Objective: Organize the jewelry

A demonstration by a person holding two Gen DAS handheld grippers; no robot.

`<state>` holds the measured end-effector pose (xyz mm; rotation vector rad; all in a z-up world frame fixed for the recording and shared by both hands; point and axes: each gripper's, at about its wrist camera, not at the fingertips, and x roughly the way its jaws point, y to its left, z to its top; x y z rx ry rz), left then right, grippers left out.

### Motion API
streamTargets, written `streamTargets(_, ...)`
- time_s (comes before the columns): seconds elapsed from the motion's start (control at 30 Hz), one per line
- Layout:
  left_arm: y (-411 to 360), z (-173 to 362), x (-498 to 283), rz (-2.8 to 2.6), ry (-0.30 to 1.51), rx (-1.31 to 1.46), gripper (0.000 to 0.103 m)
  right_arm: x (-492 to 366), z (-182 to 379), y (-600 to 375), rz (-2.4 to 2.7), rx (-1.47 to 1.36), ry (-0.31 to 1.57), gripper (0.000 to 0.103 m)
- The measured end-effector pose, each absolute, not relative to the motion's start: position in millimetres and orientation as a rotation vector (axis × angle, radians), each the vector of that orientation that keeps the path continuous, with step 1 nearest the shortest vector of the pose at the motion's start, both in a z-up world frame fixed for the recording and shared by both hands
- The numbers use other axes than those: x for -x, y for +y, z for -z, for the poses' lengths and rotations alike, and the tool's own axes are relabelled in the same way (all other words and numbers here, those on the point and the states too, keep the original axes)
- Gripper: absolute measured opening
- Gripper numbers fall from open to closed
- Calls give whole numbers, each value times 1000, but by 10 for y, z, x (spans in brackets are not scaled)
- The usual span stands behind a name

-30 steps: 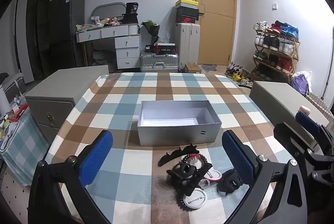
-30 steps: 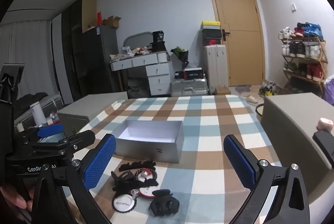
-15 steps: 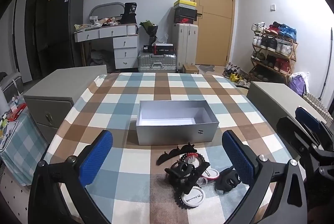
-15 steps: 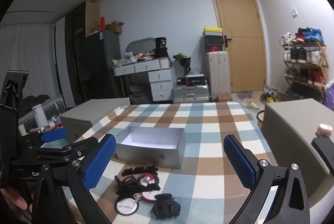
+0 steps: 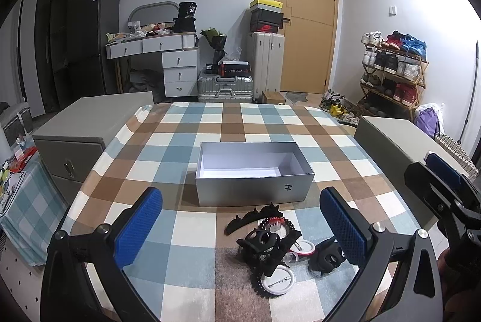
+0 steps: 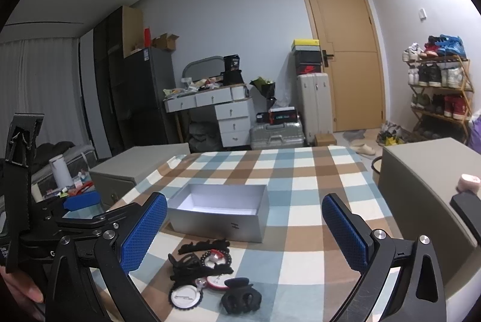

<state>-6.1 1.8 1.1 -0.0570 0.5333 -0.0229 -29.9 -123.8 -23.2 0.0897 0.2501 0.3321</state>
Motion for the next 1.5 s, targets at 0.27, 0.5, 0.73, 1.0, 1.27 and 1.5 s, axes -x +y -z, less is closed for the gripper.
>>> streamTargets(0.27, 3, -18, 64, 19, 534, 54, 102, 324, 211, -1245, -330, -84, 245, 103)
streamTargets(0.5, 5, -31, 83, 20, 530, 50, 102, 338, 199, -1248, -326, -80, 238, 103)
streamTargets(0.73, -1, -39, 91, 13, 528, 49, 102, 345, 204, -1251, -330, -76, 242, 103)
streamTargets(1.0, -13, -51, 104, 11, 527, 44, 102, 342, 214, -1259, -333, -83, 252, 103)
streamTargets(1.27, -26, -60, 106, 14, 530, 45, 102, 329, 230, -1262, -333, -82, 257, 103)
streamTargets(1.5, -24, -53, 99, 16, 536, 46, 102, 318, 267, -1258, -335, -83, 268, 103)
